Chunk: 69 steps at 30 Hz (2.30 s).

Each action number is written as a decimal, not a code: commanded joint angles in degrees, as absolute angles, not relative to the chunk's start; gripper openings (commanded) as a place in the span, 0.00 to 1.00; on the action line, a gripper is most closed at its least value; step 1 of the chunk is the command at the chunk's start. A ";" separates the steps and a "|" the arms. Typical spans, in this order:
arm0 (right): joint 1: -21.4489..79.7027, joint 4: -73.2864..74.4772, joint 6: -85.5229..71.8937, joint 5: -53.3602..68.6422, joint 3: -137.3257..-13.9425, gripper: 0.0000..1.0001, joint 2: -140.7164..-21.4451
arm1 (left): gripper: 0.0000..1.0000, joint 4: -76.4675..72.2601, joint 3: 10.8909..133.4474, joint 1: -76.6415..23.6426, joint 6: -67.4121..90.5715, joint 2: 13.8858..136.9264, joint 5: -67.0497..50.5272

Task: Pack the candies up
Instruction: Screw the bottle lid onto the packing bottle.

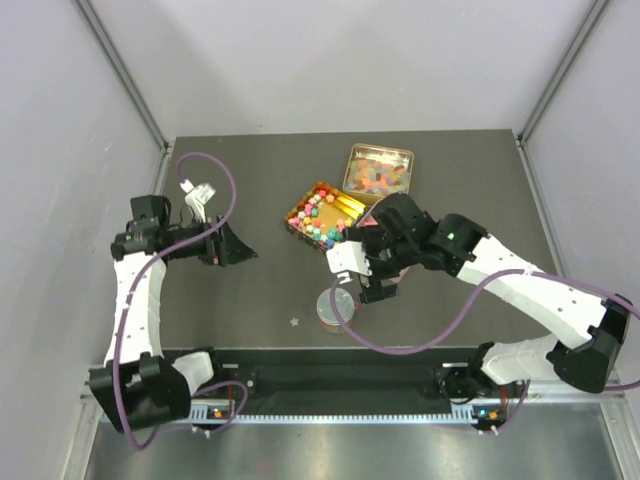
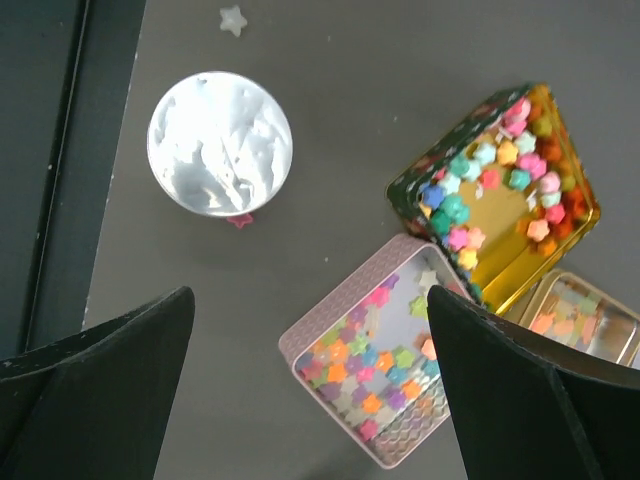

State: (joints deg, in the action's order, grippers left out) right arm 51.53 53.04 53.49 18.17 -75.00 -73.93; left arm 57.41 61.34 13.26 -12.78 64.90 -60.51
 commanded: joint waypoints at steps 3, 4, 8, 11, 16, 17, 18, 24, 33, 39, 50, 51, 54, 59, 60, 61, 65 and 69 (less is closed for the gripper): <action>52.30 56.15 54.33 22.77 -83.84 1.00 -80.50 | 0.98 41.81 53.97 3.20 -18.92 54.41 -62.79; 52.29 56.25 53.79 22.68 -83.93 1.00 -81.38 | 0.98 43.40 53.53 1.69 -24.73 54.06 -60.75; 52.47 53.88 53.26 23.03 -80.78 1.00 -80.07 | 0.99 43.34 44.85 0.26 -47.94 53.70 -58.44; 52.82 52.65 52.65 23.03 -79.37 1.00 -79.45 | 0.99 49.71 41.50 -1.39 -61.49 57.29 -62.92; 52.82 52.39 52.12 21.62 -81.21 1.00 -81.91 | 0.98 44.14 35.35 -7.72 -66.79 61.17 -65.21; 52.74 52.12 51.77 21.36 -81.56 1.00 -82.35 | 0.98 41.77 32.46 -8.78 -67.06 61.08 -64.95; 52.82 52.03 51.42 21.18 -81.74 1.00 -82.79 | 0.97 36.35 30.87 -10.62 -66.80 60.13 -64.95; 52.74 52.38 50.10 21.45 -84.99 1.00 -85.95 | 0.98 23.46 20.83 -15.98 -63.80 57.74 -60.83; 52.74 53.09 48.69 20.65 -90.88 1.00 -89.74 | 0.96 16.43 28.11 -19.25 -56.95 71.44 -54.24; 52.82 54.66 48.52 18.55 -91.67 1.00 -87.37 | 0.94 20.02 35.68 -20.83 -54.23 73.74 -52.21; 50.89 55.02 50.98 18.02 -91.15 0.99 -84.64 | 0.97 6.25 31.56 -29.43 -27.09 65.39 -46.34; 50.89 55.02 50.98 18.02 -90.97 1.00 -84.12 | 0.98 5.02 30.77 -30.31 -23.94 65.30 -45.01; 50.80 55.72 51.50 18.11 -90.09 1.00 -82.89 | 0.98 3.52 30.85 -34.09 -20.94 66.00 -37.90; 50.71 57.92 52.99 17.67 -90.35 1.00 -81.30 | 0.97 4.57 34.01 -37.44 -16.20 69.78 -33.75; 50.71 58.35 53.96 17.67 -90.61 1.00 -81.12 | 0.97 4.66 34.71 -37.79 -16.17 69.96 -33.66; 50.63 58.71 54.40 17.32 -90.53 1.00 -81.04 | 0.97 4.83 34.80 -39.19 -15.91 69.87 -32.10; 50.19 58.97 55.28 16.70 -90.62 1.00 -80.16 | 0.97 4.57 35.51 -40.25 -15.47 71.36 -30.50; 49.92 58.45 55.37 17.22 -89.48 1.00 -79.45 | 0.98 1.86 34.89 -42.61 -15.30 73.82 -30.15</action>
